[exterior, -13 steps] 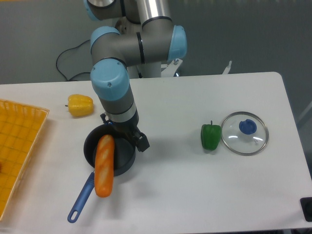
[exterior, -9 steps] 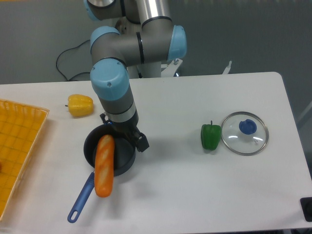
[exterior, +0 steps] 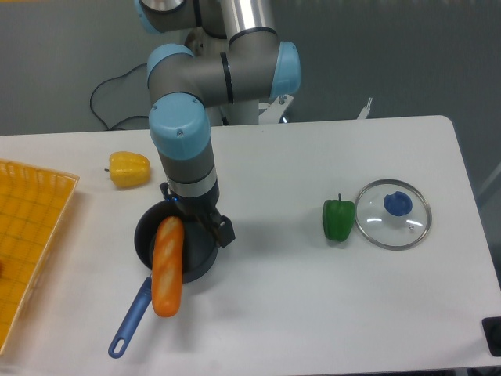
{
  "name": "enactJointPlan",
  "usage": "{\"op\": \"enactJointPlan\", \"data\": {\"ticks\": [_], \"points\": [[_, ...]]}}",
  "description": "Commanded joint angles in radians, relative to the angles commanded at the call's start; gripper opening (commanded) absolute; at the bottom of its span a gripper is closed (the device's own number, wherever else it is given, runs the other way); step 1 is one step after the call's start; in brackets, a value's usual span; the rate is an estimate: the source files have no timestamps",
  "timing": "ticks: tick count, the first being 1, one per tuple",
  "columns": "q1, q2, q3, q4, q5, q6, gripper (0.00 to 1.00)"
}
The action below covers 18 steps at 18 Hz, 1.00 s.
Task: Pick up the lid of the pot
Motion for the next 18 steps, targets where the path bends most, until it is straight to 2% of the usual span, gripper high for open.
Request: {"op": "enactJointPlan", "data": {"ticks": [5, 13, 18], "points": [[0.043, 0.005, -0.005, 0.005, -0.021, 0.006, 1.0], [0.066, -0.009, -0.008, 0.023, 0.02, 0.023, 1.0], [0.139, -0.031, -0.005, 0.023, 0.078, 0.208, 1.0]]}}
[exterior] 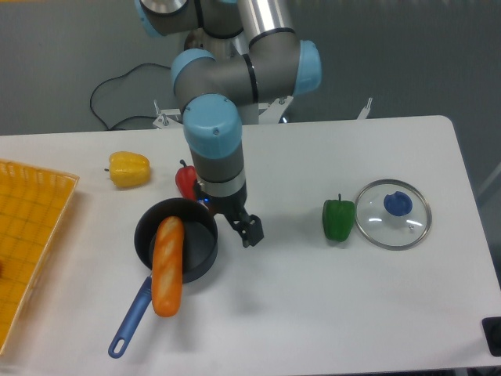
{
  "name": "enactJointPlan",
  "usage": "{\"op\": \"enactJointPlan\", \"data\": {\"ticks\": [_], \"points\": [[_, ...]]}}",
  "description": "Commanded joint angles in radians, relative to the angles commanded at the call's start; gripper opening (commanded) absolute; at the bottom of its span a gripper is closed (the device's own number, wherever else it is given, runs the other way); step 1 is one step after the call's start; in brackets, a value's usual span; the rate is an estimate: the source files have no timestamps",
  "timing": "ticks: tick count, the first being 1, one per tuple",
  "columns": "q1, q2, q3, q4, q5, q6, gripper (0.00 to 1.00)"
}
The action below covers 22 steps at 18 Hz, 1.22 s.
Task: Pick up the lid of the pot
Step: 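Move the gripper across the table toward the glass lid's blue knob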
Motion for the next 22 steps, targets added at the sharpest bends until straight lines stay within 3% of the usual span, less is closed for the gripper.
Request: {"op": "enactJointPlan", "data": {"ticks": [9, 22], "points": [[0.123, -0.025, 0.014, 0.002, 0.012, 0.376, 1.0], [0.252, -0.077, 0.029, 0.006, 0.006, 0.562, 1.0]]}}
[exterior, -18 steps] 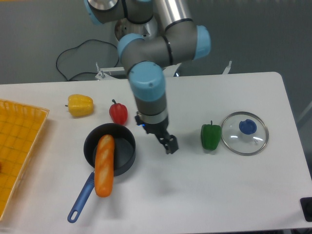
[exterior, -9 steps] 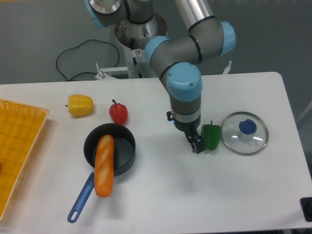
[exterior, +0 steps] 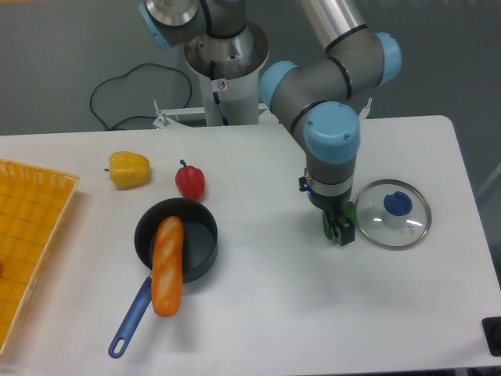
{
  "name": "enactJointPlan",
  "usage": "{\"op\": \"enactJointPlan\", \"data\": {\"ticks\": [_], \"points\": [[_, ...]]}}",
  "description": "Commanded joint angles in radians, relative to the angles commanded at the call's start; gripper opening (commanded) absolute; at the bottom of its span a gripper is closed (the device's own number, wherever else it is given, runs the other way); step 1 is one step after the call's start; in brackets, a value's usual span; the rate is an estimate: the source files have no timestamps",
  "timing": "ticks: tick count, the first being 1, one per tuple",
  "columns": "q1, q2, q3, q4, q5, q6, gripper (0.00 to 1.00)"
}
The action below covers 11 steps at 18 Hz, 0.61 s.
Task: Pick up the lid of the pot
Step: 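Move the gripper across the table toward the glass lid's blue knob, then lower the open gripper over the blue knob of the glass lid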
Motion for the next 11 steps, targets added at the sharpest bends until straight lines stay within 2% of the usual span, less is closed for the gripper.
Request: {"op": "enactJointPlan", "data": {"ticks": [11], "points": [[0.087, -0.057, 0.005, 0.002, -0.005, 0.092, 1.0]]}}
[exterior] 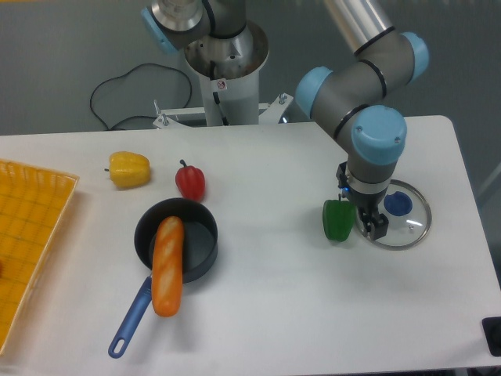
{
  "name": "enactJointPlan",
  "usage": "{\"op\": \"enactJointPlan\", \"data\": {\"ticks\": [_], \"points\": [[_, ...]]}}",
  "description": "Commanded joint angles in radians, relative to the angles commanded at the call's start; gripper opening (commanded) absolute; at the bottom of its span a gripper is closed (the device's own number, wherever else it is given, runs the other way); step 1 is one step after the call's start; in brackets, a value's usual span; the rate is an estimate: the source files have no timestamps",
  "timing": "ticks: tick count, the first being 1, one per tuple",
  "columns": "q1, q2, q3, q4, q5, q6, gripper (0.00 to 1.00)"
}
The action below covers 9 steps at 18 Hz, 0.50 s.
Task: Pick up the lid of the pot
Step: 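Lower the open gripper over the blue knob of the glass lid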
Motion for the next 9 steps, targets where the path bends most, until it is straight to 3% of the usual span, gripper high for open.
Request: {"op": "enactJointPlan", "data": {"ticks": [6, 9], "points": [[0.074, -0.018, 0.002, 0.011, -0.133, 0.052, 1.0], [0.097, -0.025, 0.005, 0.011, -0.135, 0.117, 1.0]]}}
